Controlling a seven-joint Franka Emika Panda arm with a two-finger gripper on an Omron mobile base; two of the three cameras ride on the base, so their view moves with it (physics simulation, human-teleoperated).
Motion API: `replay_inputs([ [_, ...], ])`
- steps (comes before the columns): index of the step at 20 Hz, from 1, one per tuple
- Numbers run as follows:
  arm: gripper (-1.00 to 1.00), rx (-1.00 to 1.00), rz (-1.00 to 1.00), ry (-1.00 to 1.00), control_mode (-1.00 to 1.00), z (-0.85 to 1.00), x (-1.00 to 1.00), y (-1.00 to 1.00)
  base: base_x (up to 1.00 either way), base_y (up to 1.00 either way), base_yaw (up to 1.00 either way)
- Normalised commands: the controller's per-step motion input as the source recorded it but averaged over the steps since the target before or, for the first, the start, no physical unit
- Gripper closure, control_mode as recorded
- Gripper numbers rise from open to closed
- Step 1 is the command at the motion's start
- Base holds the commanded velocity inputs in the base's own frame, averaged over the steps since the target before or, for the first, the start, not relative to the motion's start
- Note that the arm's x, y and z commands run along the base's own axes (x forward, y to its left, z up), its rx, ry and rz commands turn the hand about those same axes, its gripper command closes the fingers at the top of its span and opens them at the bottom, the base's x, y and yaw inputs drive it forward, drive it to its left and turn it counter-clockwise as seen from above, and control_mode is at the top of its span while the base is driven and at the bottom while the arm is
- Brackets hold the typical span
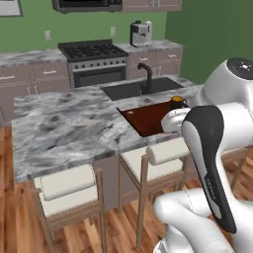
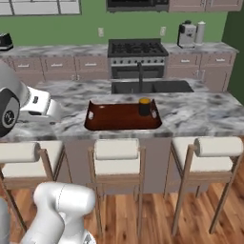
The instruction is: There is a tray on the dining counter. Grab the cup, mug, and pitcher and place them on the tray. The pitcher may be placed next to the tray if it cannot fit the tray.
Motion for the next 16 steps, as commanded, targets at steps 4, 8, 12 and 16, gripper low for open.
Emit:
replay_inputs([
  [4, -1.0, 0.0, 0.0, 0.0, 1.0, 0.0, 0.0, 0.0, -1.0, 1.0, 0.07],
  [8, -1.0, 0.0, 0.0, 0.0, 1.0, 0.0, 0.0, 0.0, -0.97, 1.0, 0.08],
  [12, -1.0, 0.0, 0.0, 0.0, 1.0, 0.0, 0.0, 0.0, -0.67, 1.0, 0.11],
  [16, -1.0, 0.0, 0.0, 0.0, 1.0, 0.0, 0.0, 0.0, -0.04, 1.0, 0.0],
])
